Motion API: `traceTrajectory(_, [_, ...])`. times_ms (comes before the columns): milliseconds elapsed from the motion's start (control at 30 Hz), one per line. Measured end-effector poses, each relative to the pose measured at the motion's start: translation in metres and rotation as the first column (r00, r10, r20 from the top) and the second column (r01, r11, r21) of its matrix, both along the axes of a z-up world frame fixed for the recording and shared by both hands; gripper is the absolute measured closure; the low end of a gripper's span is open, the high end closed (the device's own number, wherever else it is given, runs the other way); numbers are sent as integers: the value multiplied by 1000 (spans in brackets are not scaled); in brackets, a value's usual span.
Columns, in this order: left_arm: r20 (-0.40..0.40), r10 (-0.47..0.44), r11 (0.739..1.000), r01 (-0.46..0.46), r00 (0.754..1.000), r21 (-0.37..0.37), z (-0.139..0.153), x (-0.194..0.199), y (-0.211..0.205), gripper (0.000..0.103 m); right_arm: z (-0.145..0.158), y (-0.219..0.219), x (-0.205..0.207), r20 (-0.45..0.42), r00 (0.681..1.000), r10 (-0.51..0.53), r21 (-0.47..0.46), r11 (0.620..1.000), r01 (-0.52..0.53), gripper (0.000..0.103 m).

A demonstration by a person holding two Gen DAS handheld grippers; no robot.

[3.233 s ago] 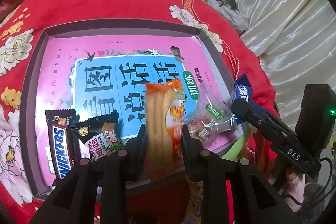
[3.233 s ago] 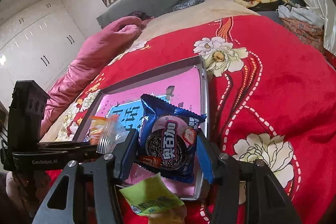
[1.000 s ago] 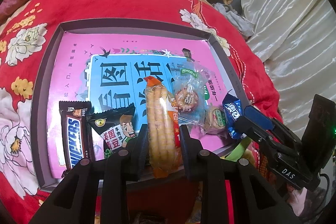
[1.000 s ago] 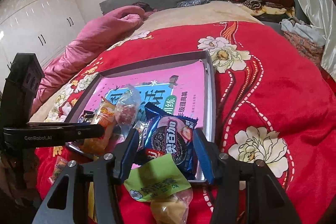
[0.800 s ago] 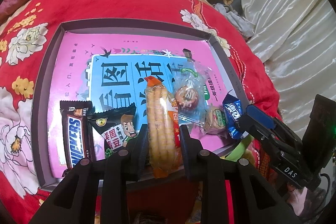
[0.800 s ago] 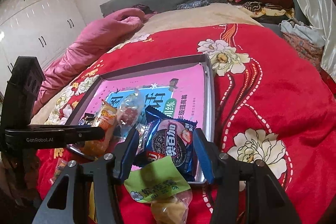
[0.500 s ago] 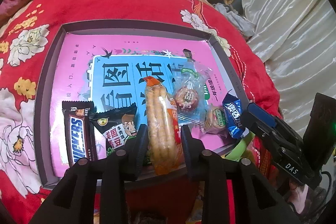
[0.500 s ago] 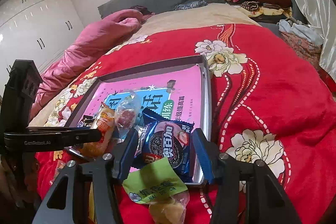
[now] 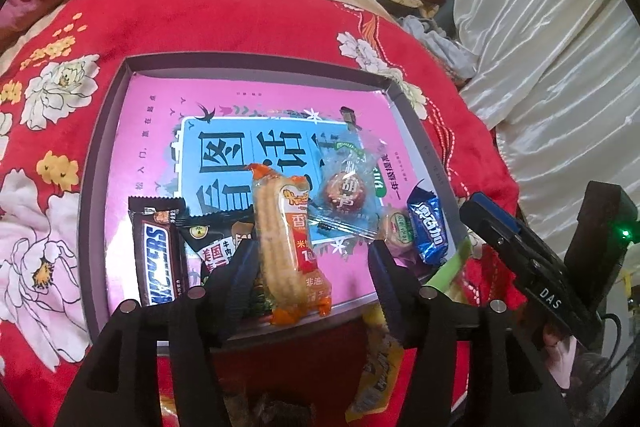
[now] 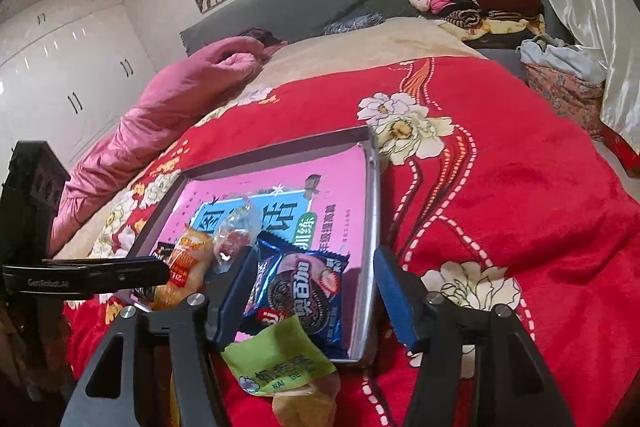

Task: Organize snacks
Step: 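Lower the orange chip bag into the tray and open the left gripper while the right releases the blue bag, then withdraw both open grippers from the tray toward the remaining snacks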

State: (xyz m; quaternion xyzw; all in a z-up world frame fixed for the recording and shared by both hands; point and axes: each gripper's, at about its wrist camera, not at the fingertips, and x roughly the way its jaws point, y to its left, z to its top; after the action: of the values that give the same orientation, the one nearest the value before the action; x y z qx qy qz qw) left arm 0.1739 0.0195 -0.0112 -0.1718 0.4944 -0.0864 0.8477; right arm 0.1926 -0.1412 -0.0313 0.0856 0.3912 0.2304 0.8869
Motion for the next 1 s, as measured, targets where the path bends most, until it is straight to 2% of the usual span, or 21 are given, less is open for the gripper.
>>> traceTrajectory(200, [16,8,1000,-8,1000,-10,8,-4,6,35,4,-1,-1,16,1000,-1,8,1000,1,41])
traceTrajectory(267, [19,7,1000,-7,1000,-5,11,-7,8,30,5,0,-1,23,1000,7,8,1000,-7,41])
traceTrajectory(467, [33,32,999,-33,999,22,18,-17,18,27,6,4,-3,30,999,20,-1,1000,-20,39])
traceTrajectory(667, [58,74,997,-75,996,22,27,-30,34,25,11,6,-7,62,998,30,3,1000,-30,35])
traceTrajectory(1000, [88,95,995,-96,992,16,35,-45,42,23,18,9,-13,104,994,38,-9,999,-38,33])
